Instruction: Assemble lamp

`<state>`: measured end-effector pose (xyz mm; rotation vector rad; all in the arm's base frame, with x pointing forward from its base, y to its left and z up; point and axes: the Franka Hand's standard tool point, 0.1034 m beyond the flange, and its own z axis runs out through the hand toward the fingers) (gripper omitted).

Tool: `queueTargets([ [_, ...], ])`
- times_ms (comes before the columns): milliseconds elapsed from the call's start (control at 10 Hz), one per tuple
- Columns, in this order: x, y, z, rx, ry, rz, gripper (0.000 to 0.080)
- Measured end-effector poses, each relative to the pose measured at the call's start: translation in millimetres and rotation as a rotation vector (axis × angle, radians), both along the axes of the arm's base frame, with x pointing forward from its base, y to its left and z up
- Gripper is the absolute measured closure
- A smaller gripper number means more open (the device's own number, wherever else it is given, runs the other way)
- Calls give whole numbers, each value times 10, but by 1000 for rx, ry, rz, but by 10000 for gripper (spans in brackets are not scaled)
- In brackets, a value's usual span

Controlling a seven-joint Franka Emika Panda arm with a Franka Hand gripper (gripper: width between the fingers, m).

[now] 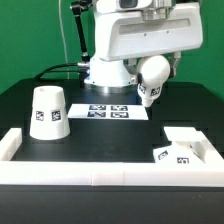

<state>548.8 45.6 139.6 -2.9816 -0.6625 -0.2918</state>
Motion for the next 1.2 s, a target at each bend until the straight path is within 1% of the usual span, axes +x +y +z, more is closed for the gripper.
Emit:
queueTargets([
  [100,4,-66,-18,-3,-56,-5,223],
  [200,3,-103,-32,-10,-84,-5,223],
  [300,60,-123,-8,-19,-122,-1,223],
  [700,273,18,182,-10,-161,8,223],
  [800,340,92,203,11,-145,-22,223],
  [900,404,127,203,18,-144,-26,223],
  [1000,378,100,184,16,-140,-29,223],
  [1200,373,99,175,16,-138,-31,223],
])
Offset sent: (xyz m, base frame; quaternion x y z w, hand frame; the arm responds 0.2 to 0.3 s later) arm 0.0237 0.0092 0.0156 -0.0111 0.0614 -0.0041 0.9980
